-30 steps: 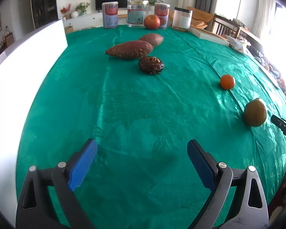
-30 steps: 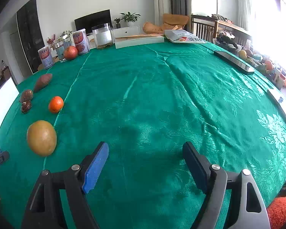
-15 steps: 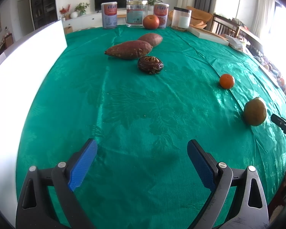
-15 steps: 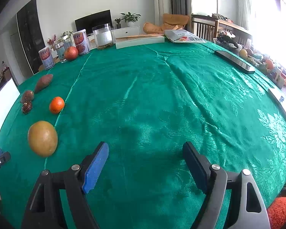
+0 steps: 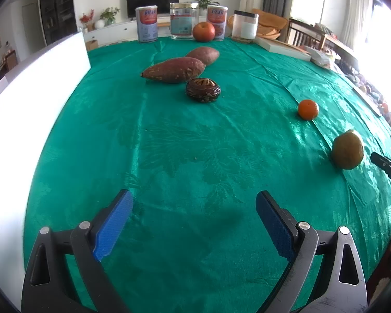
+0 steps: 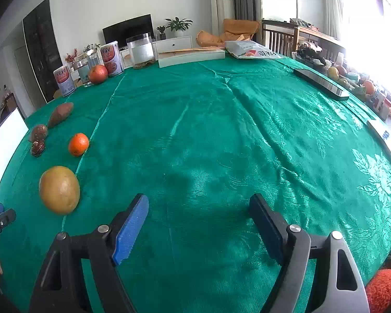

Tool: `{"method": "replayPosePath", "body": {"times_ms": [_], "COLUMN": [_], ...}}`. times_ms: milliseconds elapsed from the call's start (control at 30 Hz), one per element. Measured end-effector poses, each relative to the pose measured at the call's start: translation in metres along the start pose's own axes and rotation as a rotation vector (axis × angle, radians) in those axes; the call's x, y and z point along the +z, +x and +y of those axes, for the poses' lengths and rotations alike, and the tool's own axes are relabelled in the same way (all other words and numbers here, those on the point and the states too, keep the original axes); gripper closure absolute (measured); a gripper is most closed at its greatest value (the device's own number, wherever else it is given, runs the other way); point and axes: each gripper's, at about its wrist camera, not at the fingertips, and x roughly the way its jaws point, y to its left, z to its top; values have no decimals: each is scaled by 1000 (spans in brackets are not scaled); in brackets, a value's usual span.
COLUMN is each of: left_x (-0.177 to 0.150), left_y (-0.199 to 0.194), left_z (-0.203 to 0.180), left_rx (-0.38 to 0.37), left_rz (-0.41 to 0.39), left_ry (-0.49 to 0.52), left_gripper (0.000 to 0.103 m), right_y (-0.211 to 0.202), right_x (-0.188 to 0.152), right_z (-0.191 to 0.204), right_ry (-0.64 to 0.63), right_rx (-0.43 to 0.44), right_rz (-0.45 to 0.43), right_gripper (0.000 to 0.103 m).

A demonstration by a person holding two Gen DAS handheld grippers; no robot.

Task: Organize fruits
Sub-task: 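Move both empty tools back over the fruits on the table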

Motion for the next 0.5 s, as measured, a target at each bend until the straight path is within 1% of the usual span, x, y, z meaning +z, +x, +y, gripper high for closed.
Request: {"method": "replayPosePath", "body": {"times_ms": [500], "left_x": [1], "left_y": [3], "left_z": [-1], "left_rx": [-6], "left_rz": [13], "left_ry": [16], "left_gripper": [7], "right_y": [1], "right_x": [0], "right_z": [1], "right_ry": [-2], "right_rx": [0], "right_rz": [2], "right_gripper": [23]}}
